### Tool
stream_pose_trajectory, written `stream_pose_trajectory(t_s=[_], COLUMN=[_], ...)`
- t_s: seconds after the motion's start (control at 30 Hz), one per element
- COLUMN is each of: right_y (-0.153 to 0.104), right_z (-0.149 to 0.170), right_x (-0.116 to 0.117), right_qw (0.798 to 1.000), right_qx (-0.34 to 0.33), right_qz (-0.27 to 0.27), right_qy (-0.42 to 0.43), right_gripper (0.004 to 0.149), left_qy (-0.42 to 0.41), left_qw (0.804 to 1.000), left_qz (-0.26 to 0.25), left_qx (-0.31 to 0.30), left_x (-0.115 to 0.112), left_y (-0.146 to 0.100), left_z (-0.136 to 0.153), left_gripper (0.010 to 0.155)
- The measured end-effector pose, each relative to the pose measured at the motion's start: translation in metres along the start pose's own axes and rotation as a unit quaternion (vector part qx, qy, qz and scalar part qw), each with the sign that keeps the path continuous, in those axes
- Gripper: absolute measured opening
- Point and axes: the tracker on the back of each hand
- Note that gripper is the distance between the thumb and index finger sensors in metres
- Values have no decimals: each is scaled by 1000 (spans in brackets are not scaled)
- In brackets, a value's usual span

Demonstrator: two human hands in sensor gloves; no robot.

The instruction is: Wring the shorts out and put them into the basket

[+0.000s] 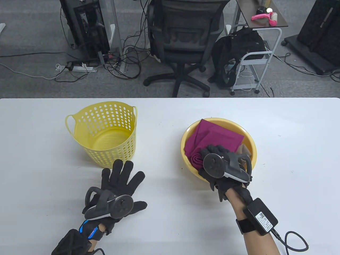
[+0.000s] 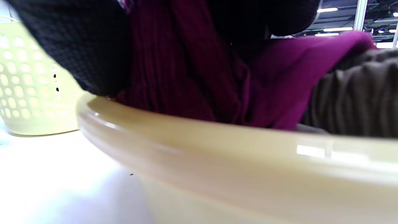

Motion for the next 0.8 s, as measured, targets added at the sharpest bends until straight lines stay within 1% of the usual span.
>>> stream_pose_trajectory(t_s=[0.13, 0.27, 0.4, 0.8], right_y=[0, 0, -2, -3], right_z=[-4, -4, -4, -19], right_x=[-2, -6, -16, -66], right_qw=[1000, 999, 999, 992], right_qx=[-3, 7, 12, 12], right_qz=[7, 2, 3, 31], right_qy=[-6, 32, 49, 123], right_gripper=[67, 61, 61, 61], left_qy=[-5, -12, -12, -15], left_qw=[1000, 1000, 1000, 1000], left_qz=[-2, 1, -2, -4], left_qx=[1, 2, 4, 10], left_x=[0, -2, -1, 0], left_y=[0, 0, -1, -2], left_z=[1, 3, 4, 7], left_gripper=[94, 94, 95, 94])
Point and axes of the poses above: the tracker on the back of each hand, its own z axis roughly to the little-finger side, its own y axis roughly from the wrist to the fingertips, x = y × z, and after that the axes turned 13 degrees about y, right-handed
